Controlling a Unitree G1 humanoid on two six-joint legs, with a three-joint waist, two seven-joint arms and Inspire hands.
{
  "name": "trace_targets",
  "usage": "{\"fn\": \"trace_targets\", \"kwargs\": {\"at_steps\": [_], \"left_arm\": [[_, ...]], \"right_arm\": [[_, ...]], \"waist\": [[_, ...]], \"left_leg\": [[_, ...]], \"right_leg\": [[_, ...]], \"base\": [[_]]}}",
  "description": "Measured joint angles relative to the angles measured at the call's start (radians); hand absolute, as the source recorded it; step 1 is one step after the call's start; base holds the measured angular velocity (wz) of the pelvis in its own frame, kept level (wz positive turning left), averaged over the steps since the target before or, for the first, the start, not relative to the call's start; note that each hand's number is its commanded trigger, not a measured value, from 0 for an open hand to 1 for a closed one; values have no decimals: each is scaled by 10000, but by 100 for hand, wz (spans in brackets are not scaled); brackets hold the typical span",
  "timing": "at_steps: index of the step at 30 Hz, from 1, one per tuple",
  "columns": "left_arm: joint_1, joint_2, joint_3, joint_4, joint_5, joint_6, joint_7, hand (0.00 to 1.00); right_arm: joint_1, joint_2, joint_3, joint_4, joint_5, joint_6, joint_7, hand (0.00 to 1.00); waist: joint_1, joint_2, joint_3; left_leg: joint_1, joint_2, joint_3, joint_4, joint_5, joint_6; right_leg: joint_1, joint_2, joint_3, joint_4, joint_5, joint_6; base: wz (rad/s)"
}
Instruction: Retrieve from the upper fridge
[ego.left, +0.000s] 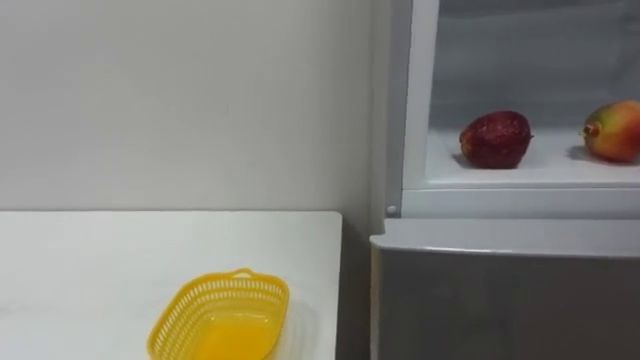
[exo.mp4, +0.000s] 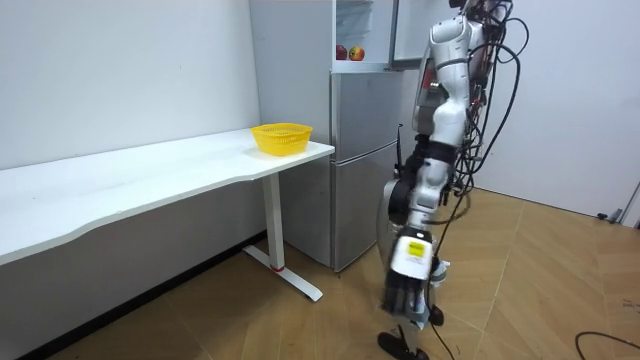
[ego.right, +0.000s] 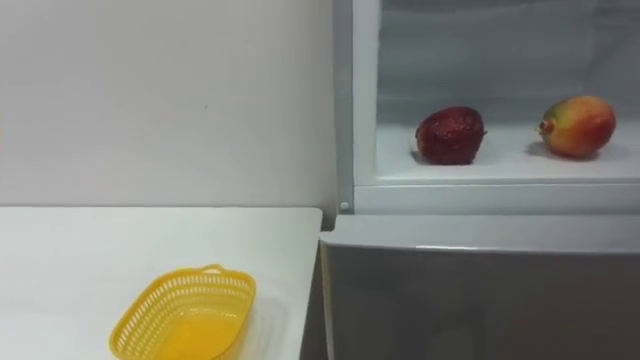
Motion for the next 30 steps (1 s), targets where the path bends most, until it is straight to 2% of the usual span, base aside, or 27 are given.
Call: {"fn": "trace_targets", "kwargs": {"at_steps": [3, 5, 6, 8, 10, 11, 12, 13, 14, 15, 17, 19, 23, 26, 30], "left_arm": [[-629, -92, -298, -518, 795, 31, -208, 0], [-951, -154, -631, -1010, 972, -209, -340, 0], [-1003, -158, -720, -1141, 1061, -287, -435, 0], [-1048, -181, -1198, -1557, 1305, -619, -768, 0], [-1100, -252, -1376, -1555, 1304, -761, -964, 0], [-1088, -312, -1379, -1529, 1320, -782, -1095, 0], [-1065, -330, -1381, -1526, 1326, -785, -1164, 0], [-997, -345, -1442, -1524, 1332, -837, -1286, 0], [-928, -334, -1513, -1441, 1333, -998, -1368, 0], [-899, -324, -1521, -1380, 1333, -1067, -1408, 0], [-791, -181, -1521, -1012, 1332, -1311, -1586, 0], [-719, -59, -1541, -761, 1483, -1392, -1705, 0], [-649, 46, -1545, -536, 2416, -1396, -1864, 0], [-577, 51, -1636, -535, 2891, -1397, -1974, 0], [-591, 104, -1991, -461, 3140, -1399, -2074, 0]], "right_arm": [[49, 146, 3, -1635, 66, -107, -529, 0], [171, 319, 61, -3153, 401, -586, -968, 0], [248, 363, 122, -3605, 420, -666, -1017, 0], [731, 532, 495, -5572, 446, -961, -1233, 0], [1158, 764, 708, -6816, 447, -1286, -1411, 0], [1289, 925, 822, -7312, 448, -1396, -1423, 0], [1348, 997, 873, -7576, 449, -1413, -1424, 0], [1473, 1134, 887, -8144, 442, -1479, -1423, 0], [1589, 1165, 903, -8705, 432, -1635, -1429, 0], [1633, 1165, 900, -9032, 420, -1680, -1445, 0], [1735, 1161, 898, -10172, 412, -2107, -1647, 0], [1814, 1129, 898, -11173, 407, -2192, -1835, 0], [1870, 1106, 913, -12833, -202, -2703, -2245, 0], [1991, 1057, 1007, -13673, -824, -2825, -2541, 0], [1994, 839, 1308, -14126, -916, -3039, -2976, 0]], "waist": [[-252, -20, 51], [-453, -70, 38], [-474, -50, 50], [-505, -44, 52], [-591, -69, 44], [-692, -147, 23], [-748, -98, 25], [-793, -138, 0], [-814, -168, -20], [-813, -165, -21], [-857, -133, 4], [-985, -141, 16], [-1022, -131, 14], [-1022, -108, 5], [-1033, -76, -10]], "left_leg": [[-65, 11, 278, -2, 18, -1], [-97, 20, 569, 5, 24, 7], [-95, 19, 656, -7, 24, 7], [-91, 22, 1067, -11, 25, 9], [-89, 4, 1113, -24, 25, 9], [-85, -6, 1113, -24, 25, 9], [-86, -14, 1114, -30, 25, 9], [-92, -24, 1137, -35, 25, 9], [-107, -26, 1222, -43, 25, 9], [-115, -24, 1278, -50, 25, 9], [-112, 22, 1336, -56, 25, 8], [-118, 46, 1362, -56, 24, 8], [-211, 116, 1644, -56, 24, 7], [-217, 139, 1663, -54, 24, 7], [-289, 150, 1689, -44, 24, 7]], "right_leg": [[-301, 22, 232, 209, 3, -13], [-481, 57, 503, 237, 51, -10], [-530, 65, 581, 241, 56, -4], [-608, 91, 871, 208, 143, 19], [-610, 93, 969, 137, 188, 50], [-618, 95, 1006, 34, 214, 68], [-621, 95, 1038, 19, 218, 71], [-643, 103, 1118, 30, 218, 74], [-716, 108, 1171, 66, 221, 76], [-745, 123, 1232, 77, 223, 78], [-765, 205, 1370, 23, 292, 60], [-789, 232, 1371, 22, 292, 60], [-946, 312, 1498, 22, 327, 13], [-1007, 359, 1616, 37, 344, -12], [-1102, 373, 1636, 76, 371, -34]], "base": [[-27], [-41], [-40], [-45], [-22], [-11], [-11], [-16], [-20], [-26], [-25], [-9], [-11], [-13], [-3]]}}
